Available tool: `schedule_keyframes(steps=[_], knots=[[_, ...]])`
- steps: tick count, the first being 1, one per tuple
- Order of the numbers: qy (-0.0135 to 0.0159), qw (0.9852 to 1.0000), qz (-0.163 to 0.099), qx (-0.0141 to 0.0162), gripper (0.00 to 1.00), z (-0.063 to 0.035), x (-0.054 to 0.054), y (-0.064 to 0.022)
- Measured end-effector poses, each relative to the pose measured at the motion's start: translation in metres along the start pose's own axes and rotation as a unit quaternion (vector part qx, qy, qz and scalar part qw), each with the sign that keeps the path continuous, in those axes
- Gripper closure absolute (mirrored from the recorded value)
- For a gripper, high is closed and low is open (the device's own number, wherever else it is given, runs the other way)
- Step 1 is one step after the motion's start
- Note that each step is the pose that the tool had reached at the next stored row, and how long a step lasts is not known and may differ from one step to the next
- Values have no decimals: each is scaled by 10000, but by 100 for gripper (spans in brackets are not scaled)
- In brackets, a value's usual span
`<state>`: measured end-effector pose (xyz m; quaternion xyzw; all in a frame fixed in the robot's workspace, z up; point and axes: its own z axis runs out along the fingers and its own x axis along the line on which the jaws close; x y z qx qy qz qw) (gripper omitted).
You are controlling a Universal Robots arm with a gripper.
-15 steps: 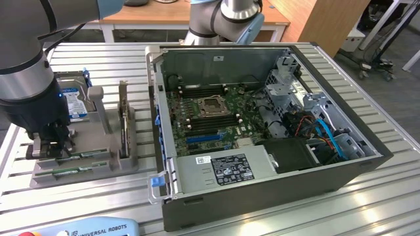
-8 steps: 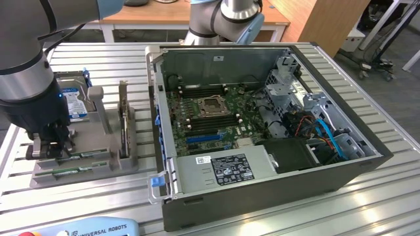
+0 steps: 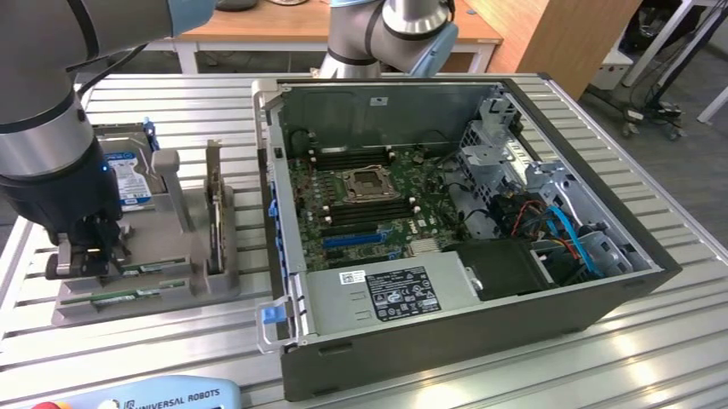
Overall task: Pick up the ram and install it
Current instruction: 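Pick up the ram and move it above insertion slot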
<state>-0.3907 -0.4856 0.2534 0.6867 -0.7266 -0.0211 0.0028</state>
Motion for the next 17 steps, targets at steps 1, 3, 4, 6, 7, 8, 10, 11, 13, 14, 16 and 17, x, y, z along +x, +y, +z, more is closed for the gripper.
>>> schedule_keyframes(steps=[1,3,4,6,7,8,10,11,13,14,16,17], knots=[[0,10000,0,1,70,13,1,0],[0,10000,0,3,70,37,3,-1],[0,10000,0,4,70,49,4,-2],[0,10000,0,5,70,71,5,-3],[-1,10000,0,6,70,83,6,-3],[0,10000,0,7,70,95,7,-4],[0,10000,0,8,70,117,8,-4],[-1,10000,0,8,70,127,9,-5],[-1,10000,-1,9,70,149,10,-6],[-1,10000,0,10,70,159,10,-6],[0,10000,-1,10,70,180,11,-7],[-1,10000,-1,10,70,188,11,-7]])
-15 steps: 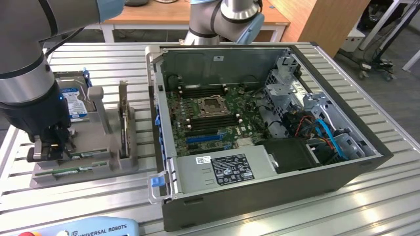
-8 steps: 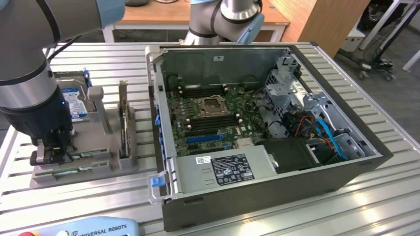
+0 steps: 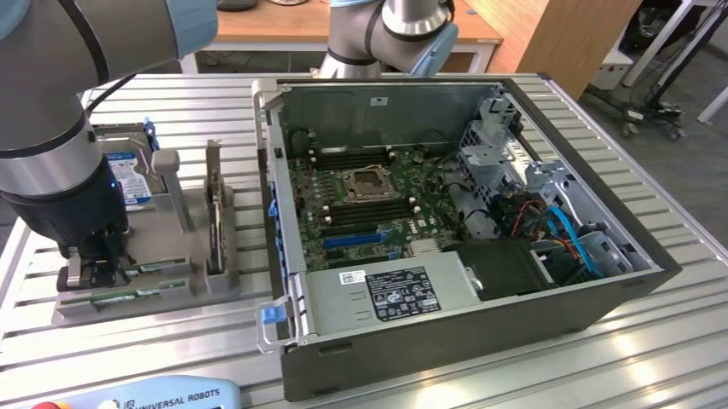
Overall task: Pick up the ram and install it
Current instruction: 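Pick up the ram and move it above insertion slot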
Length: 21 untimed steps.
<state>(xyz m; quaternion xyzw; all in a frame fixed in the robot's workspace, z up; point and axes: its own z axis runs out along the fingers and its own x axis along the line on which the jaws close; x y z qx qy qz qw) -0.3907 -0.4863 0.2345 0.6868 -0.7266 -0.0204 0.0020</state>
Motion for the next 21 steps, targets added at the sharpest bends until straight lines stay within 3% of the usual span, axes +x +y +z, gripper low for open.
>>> schedule_keyframes(steps=[21], knots=[[8,9997,-240,-6,70,71,4,-2]])
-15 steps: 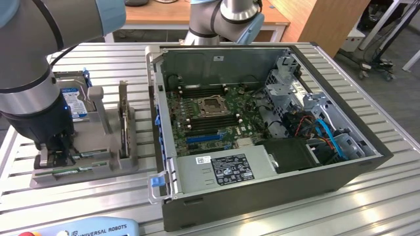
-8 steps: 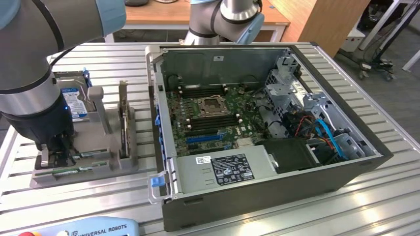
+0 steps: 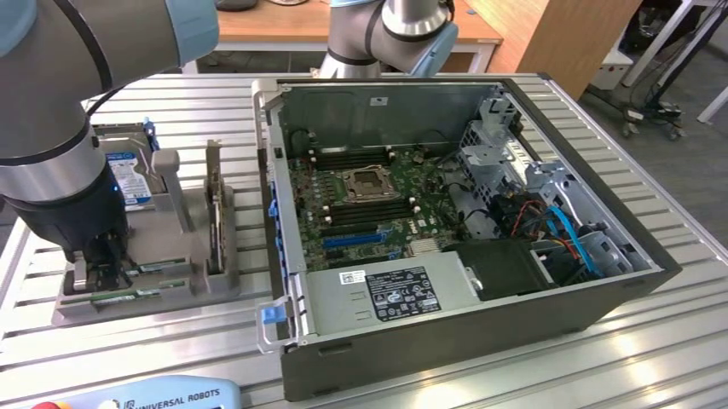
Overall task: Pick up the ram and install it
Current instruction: 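Pick up the ram and move it above insertion slot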
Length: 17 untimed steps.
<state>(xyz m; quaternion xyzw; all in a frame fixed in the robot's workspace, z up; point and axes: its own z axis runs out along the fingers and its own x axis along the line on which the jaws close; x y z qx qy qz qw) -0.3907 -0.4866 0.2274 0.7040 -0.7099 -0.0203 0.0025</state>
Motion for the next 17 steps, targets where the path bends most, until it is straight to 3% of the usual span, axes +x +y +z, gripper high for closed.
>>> schedule_keyframes(steps=[17], knots=[[2,10000,-9,0,70,80,20,-3]])
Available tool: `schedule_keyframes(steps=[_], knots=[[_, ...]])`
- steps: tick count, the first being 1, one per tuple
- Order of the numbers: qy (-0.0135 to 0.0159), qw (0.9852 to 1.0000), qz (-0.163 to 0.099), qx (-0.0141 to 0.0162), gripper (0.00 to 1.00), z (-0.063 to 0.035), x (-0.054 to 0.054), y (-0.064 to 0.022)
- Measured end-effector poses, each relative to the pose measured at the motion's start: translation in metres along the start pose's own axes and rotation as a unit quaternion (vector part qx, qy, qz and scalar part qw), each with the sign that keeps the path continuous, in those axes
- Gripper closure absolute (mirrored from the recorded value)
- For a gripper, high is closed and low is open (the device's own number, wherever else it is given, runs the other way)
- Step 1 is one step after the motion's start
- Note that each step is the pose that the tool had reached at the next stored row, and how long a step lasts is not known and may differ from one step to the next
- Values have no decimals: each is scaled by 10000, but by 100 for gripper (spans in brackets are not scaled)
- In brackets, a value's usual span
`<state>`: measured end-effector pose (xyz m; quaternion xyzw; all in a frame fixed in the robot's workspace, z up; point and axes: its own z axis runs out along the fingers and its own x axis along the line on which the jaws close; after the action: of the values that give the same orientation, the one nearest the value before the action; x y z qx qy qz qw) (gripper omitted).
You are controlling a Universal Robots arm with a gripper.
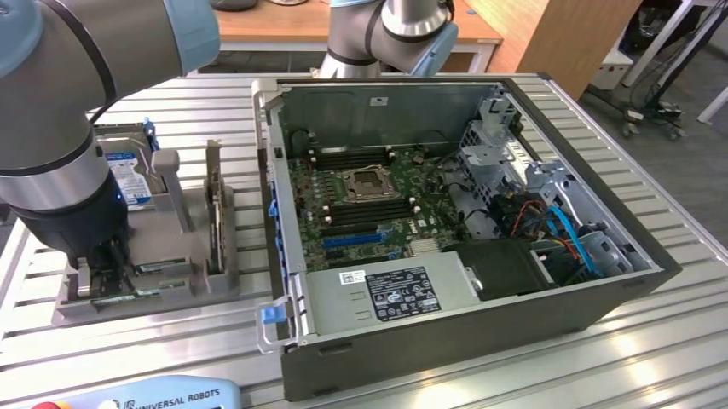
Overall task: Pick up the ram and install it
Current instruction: 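Pick up the ram and move it above insertion slot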
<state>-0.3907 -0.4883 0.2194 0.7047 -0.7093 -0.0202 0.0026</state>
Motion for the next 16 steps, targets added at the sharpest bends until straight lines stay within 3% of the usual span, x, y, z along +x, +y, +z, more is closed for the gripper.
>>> schedule_keyframes(steps=[16], knots=[[0,10000,-1,0,70,90,27,-3]])
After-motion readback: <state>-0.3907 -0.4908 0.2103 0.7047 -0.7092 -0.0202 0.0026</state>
